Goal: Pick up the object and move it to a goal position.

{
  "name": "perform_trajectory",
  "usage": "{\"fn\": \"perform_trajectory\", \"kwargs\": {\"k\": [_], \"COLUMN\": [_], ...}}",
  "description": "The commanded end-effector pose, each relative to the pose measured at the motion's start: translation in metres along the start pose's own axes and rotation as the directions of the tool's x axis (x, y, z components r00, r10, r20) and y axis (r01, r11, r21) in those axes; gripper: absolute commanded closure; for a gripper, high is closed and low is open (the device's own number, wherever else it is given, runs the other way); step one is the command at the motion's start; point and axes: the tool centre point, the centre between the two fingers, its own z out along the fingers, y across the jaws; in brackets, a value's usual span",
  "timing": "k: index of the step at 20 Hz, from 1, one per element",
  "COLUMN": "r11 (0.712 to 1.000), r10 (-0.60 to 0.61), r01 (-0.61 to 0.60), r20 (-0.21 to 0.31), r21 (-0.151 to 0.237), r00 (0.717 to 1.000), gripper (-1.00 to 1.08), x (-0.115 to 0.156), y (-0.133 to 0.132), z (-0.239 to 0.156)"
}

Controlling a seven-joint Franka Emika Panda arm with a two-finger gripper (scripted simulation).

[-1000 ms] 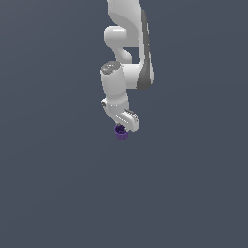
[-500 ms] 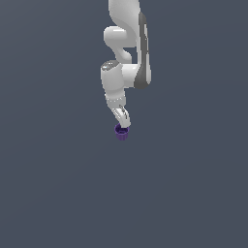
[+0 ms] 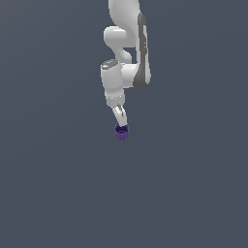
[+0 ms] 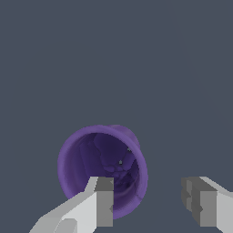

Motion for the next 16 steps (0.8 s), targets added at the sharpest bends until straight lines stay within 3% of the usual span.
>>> {"fn": "perform_trajectory", "kwargs": {"k": [1, 15, 16], "r11": [1.0, 1.0, 1.0], "r10": [0.0, 0.008, 0.008], "r01": [0.0, -0.008, -0.008], "r20": [0.0, -0.001, -0.001], "r21": [0.0, 0.001, 0.001], "r00": [1.0, 1.0, 1.0], "gripper": [-0.2, -0.2, 1.08], "x": [0.0, 0.0, 0.0], "y": [0.0, 0.001, 0.001], "z": [0.001, 0.03, 0.03]}}
